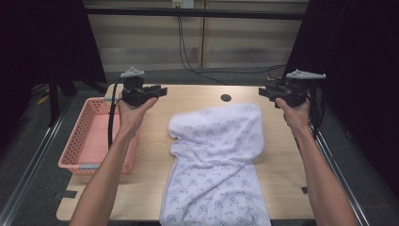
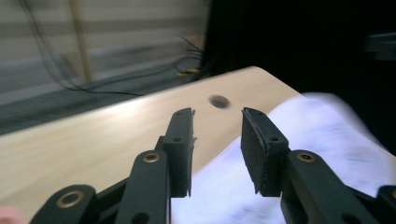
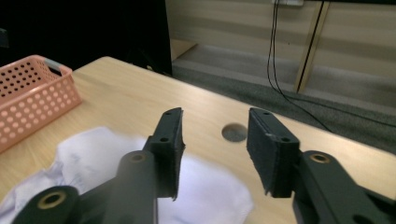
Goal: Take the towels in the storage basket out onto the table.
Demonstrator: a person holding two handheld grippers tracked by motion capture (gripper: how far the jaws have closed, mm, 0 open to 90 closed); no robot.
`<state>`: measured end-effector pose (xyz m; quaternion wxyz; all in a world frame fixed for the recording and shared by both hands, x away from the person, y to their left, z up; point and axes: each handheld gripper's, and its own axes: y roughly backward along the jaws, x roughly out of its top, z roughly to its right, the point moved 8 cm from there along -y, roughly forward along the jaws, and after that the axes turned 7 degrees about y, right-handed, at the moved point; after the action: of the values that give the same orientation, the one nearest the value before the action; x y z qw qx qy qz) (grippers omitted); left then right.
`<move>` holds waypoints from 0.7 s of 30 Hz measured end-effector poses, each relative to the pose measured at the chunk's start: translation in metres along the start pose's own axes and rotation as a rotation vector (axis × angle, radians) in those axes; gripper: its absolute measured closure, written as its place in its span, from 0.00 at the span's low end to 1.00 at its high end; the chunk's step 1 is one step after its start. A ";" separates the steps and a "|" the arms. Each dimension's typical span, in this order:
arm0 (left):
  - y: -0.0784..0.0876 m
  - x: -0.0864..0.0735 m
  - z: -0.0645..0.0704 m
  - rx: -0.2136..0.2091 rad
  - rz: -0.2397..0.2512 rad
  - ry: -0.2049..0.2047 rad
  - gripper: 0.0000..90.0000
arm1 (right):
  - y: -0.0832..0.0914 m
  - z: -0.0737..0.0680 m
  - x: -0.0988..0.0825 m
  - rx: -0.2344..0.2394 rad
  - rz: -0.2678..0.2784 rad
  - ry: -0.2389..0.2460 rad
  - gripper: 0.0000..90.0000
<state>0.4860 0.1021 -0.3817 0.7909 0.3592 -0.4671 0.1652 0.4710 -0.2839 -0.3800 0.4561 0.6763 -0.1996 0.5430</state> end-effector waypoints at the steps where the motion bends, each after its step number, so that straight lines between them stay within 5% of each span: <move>1: -0.001 -0.006 0.006 -0.015 -0.012 -0.007 0.72 | 0.002 -0.001 -0.006 0.001 0.000 -0.003 0.62; 6: 0.001 -0.036 0.036 -0.107 -0.050 -0.037 0.74 | 0.022 -0.024 -0.038 0.069 -0.037 0.008 0.61; 10: 0.012 -0.098 0.063 -0.202 -0.128 -0.019 0.80 | 0.046 -0.062 -0.081 0.157 -0.094 0.022 0.63; 11: 0.012 -0.098 0.063 -0.202 -0.128 -0.019 0.82 | 0.046 -0.062 -0.081 0.157 -0.094 0.022 0.63; 12: 0.014 -0.129 0.069 -0.219 -0.188 -0.012 0.83 | 0.055 -0.084 -0.108 0.215 -0.143 0.029 0.65; 16: 0.019 -0.191 0.087 -0.267 -0.348 -0.043 0.85 | 0.061 -0.121 -0.170 0.299 -0.319 0.052 0.68; 19: 0.025 -0.220 0.095 -0.292 -0.419 -0.049 0.83 | 0.060 -0.132 -0.197 0.326 -0.375 0.052 0.71; 21: 0.026 -0.232 0.090 -0.273 -0.440 -0.054 0.81 | 0.055 -0.134 -0.204 0.325 -0.393 0.058 0.72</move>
<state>0.2965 0.0726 -0.5424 0.8361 0.3463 -0.4168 -0.0850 0.2872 -0.2464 -0.5456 0.4439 0.7507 0.0387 0.4878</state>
